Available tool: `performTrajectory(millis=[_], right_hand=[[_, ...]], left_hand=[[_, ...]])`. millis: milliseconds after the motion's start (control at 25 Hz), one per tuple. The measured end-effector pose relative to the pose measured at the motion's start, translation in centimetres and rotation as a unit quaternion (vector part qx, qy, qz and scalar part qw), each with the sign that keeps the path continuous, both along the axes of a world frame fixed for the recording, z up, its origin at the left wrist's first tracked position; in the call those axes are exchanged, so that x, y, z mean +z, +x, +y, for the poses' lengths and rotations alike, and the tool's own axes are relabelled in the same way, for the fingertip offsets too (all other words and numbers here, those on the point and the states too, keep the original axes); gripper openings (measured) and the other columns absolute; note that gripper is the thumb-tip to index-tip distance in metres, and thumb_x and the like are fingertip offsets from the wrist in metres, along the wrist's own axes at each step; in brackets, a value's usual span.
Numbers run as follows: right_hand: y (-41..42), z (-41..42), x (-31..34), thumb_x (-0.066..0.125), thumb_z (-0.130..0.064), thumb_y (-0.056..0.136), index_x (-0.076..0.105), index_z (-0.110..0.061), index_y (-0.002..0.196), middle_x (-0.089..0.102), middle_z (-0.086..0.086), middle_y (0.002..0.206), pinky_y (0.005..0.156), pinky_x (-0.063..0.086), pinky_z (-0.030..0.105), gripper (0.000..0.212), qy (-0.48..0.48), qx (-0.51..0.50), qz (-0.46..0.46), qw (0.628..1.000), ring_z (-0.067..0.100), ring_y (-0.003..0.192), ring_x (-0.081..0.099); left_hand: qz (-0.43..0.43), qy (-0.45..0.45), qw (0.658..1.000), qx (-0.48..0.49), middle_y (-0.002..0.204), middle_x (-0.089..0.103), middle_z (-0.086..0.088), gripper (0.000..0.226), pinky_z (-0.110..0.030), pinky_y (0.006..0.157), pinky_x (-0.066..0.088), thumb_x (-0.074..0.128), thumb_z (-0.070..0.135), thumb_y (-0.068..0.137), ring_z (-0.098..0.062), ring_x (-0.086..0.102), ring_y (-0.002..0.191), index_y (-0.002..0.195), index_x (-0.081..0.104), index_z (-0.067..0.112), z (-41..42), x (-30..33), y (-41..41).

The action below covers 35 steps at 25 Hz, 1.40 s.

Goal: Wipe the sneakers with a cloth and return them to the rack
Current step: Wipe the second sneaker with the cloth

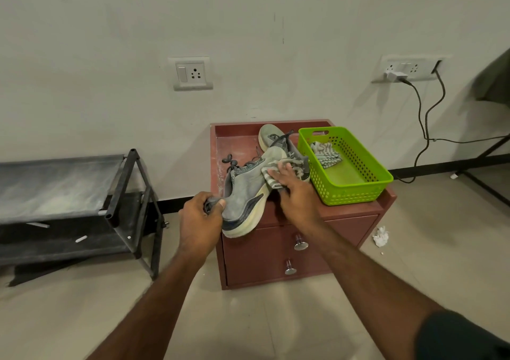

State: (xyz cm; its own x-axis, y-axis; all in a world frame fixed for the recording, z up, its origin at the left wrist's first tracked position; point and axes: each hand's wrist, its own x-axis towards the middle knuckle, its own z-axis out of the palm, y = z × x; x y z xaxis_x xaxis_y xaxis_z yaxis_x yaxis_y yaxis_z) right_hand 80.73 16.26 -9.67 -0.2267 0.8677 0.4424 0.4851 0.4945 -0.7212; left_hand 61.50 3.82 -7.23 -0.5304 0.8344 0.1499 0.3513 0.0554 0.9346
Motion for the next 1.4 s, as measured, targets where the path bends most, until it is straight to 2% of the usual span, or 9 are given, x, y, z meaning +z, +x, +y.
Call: performTrajectory(millis=[240, 320, 400, 480, 600, 920, 1080, 1240, 1400], right_hand=[[1.0, -6.4, 0.8, 0.063, 0.006, 0.086, 0.076, -0.03, 0.109, 0.071, -0.004, 0.118, 0.099, 0.05, 0.036, 0.045, -0.188, 0.235, 0.135, 0.944, 0.019, 0.113, 0.066], [2.2, -5.4, 2.3, 0.061, 0.008, 0.086, 0.077, -0.025, 0.106, 0.076, 0.001, 0.106, 0.079, 0.055, 0.038, 0.042, -0.198, 0.19, 0.214, 0.938, 0.023, 0.092, 0.07], [2.7, -3.0, 3.2, 0.059, 0.009, 0.089, 0.074, -0.025, 0.112, 0.073, -0.004, 0.114, 0.089, 0.056, 0.035, 0.044, -0.127, 0.038, 0.249, 0.959, 0.014, 0.102, 0.069], [1.7, -1.5, 2.8, 0.057, 0.008, 0.09, 0.069, -0.028, 0.121, 0.063, -0.004, 0.132, 0.111, 0.039, 0.024, 0.049, -0.045, -0.016, 0.155, 0.987, 0.009, 0.129, 0.054], [0.0, -2.1, 1.2, 0.057, 0.007, 0.092, 0.065, -0.026, 0.128, 0.053, -0.004, 0.143, 0.119, 0.025, 0.02, 0.049, -0.092, 0.099, 0.029, 0.99, 0.005, 0.141, 0.037], [3.3, -8.4, 2.9, 0.046, 0.027, 0.08, 0.075, -0.011, 0.108, 0.07, -0.007, 0.117, 0.107, 0.042, 0.023, 0.055, -0.192, 0.328, -0.005, 0.925, 0.006, 0.128, 0.054], [5.4, -4.4, 3.0, 0.053, 0.021, 0.081, 0.079, -0.021, 0.097, 0.075, -0.007, 0.109, 0.09, 0.053, 0.023, 0.052, -0.138, 0.093, 0.179, 0.97, 0.005, 0.103, 0.068], [4.0, -2.9, 0.9, 0.053, 0.017, 0.085, 0.075, -0.025, 0.11, 0.068, -0.003, 0.124, 0.111, 0.042, 0.034, 0.053, -0.083, 0.018, 0.121, 0.989, 0.005, 0.125, 0.057], [1.1, -2.7, -0.4, 0.052, 0.013, 0.085, 0.071, -0.022, 0.121, 0.064, -0.005, 0.132, 0.115, 0.037, 0.034, 0.054, -0.062, 0.037, 0.07, 0.995, 0.001, 0.13, 0.051]], left_hand=[[0.0, -0.003, 1.0, 0.014, 0.084, 0.071, 0.006, 0.006, -0.041, 0.078, 0.06, 0.069, 0.015, 0.091, -0.011, 0.068, 0.081, 0.095, 0.073, 0.014, 0.2, 0.0, -0.1], [0.006, -0.005, 1.0, 0.007, 0.084, 0.071, 0.005, 0.006, -0.038, 0.077, 0.059, 0.069, 0.015, 0.091, -0.011, 0.068, 0.081, 0.096, 0.073, 0.013, 0.2, 0.1, -0.2], [0.0, -0.007, 1.0, 0.008, 0.084, 0.071, 0.004, 0.007, -0.038, 0.076, 0.059, 0.069, 0.015, 0.092, -0.014, 0.068, 0.083, 0.096, 0.073, 0.013, 0.3, 0.2, -0.1], [-0.011, -0.006, 1.0, 0.012, 0.084, 0.071, 0.002, 0.004, -0.04, 0.076, 0.06, 0.068, 0.015, 0.092, -0.016, 0.068, 0.082, 0.094, 0.072, 0.014, 0.2, 0.1, 0.2], [-0.031, -0.006, 0.999, 0.016, 0.081, 0.069, -0.002, 0.013, -0.042, 0.074, 0.059, 0.066, 0.013, 0.094, -0.02, 0.068, 0.079, 0.083, 0.067, 0.02, 0.1, 0.1, 1.0], [-0.01, -0.012, 0.999, 0.05, 0.078, 0.067, 0.001, 0.006, -0.027, 0.065, 0.052, 0.068, 0.016, 0.092, -0.014, 0.064, 0.074, 0.086, 0.068, 0.014, 0.4, 0.0, 1.2], [0.064, -0.009, 0.997, 0.033, 0.079, 0.068, 0.003, 0.011, -0.035, 0.07, 0.057, 0.069, 0.026, 0.09, -0.02, 0.066, 0.083, 0.09, 0.07, 0.015, 0.2, 0.0, 0.9], [0.152, 0.006, 0.987, 0.047, 0.078, 0.068, 0.007, 0.018, -0.023, 0.059, 0.048, 0.07, 0.033, 0.09, -0.011, 0.065, 0.072, 0.096, 0.071, 0.016, -0.5, 0.4, 1.1], [0.082, 0.013, 0.995, 0.06, 0.079, 0.069, 0.006, 0.017, -0.029, 0.07, 0.056, 0.07, 0.026, 0.091, -0.008, 0.066, 0.075, 0.097, 0.073, 0.011, 0.0, 0.1, 0.4]])
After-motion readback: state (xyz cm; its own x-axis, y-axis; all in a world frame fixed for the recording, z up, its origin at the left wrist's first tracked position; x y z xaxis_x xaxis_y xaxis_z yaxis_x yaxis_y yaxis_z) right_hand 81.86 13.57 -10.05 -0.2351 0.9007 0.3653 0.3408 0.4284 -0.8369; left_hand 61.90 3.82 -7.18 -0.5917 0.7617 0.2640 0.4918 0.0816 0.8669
